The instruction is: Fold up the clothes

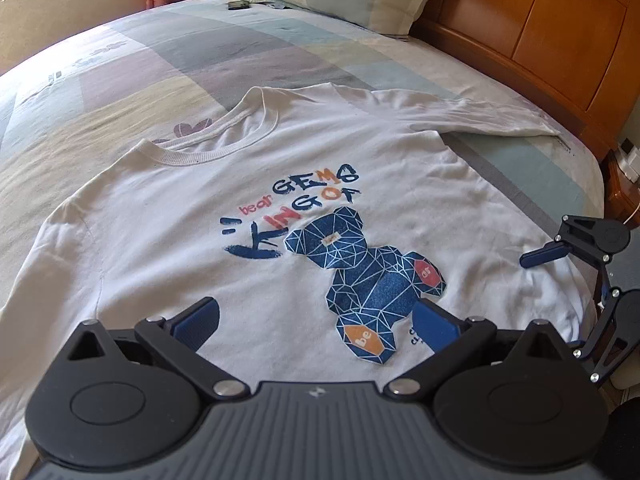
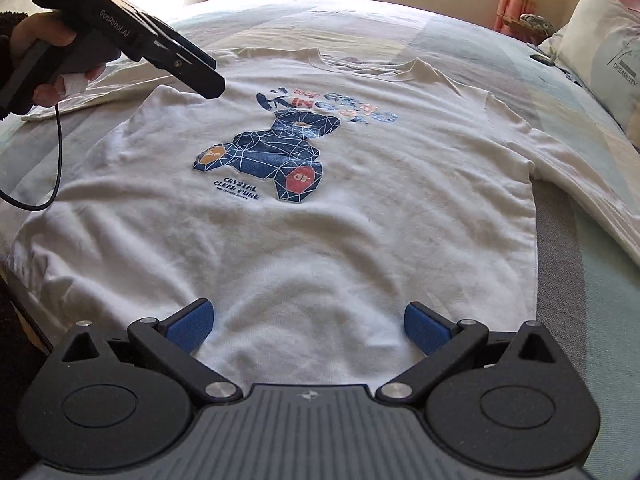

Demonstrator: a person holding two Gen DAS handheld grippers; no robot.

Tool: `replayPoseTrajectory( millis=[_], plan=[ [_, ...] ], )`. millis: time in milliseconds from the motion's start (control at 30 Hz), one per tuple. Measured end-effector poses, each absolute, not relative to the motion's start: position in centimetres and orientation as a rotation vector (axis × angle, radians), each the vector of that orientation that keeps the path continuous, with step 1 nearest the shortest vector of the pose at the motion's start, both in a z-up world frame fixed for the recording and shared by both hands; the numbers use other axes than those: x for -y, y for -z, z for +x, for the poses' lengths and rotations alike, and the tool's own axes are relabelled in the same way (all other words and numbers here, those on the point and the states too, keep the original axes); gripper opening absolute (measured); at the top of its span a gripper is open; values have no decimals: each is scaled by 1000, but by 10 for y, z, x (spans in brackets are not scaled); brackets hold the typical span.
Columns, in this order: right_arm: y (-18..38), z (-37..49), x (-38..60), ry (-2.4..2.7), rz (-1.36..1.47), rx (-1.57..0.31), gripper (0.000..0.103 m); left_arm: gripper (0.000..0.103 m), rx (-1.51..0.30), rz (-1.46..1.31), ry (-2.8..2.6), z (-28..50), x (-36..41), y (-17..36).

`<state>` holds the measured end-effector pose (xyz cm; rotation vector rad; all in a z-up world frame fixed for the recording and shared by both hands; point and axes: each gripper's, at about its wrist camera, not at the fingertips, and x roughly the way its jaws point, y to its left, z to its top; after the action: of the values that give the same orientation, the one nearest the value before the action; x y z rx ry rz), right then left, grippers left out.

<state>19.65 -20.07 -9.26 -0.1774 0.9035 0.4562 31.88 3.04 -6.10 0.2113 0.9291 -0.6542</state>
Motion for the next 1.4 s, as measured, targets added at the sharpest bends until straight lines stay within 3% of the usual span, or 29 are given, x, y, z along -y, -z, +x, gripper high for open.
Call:
replayPoseTrajectory(
  millis=[300,533,767,933,1167,1400],
  plan=[
    [80,238,225,-512,-56,-823,103,102,-982,108,503,268,-11,85],
    [100,214,244,-582,-222,-845,103,102,-1017,-51,345,223,-20,101],
    [72,249,249,-577,-116,-812,103,102,-940,-116,217,247,-16,84],
    [86,289,220,-532,-180,-860,103,102,-1018,-229,62,244,-10,103],
    [101,280,225,-641,-272,-858,103,102,-1029,-249,-47,220,-5,103],
    [93,297,211,-689,-382,-979,103,102,-1039,-259,-135,225,3,103]
  ],
)
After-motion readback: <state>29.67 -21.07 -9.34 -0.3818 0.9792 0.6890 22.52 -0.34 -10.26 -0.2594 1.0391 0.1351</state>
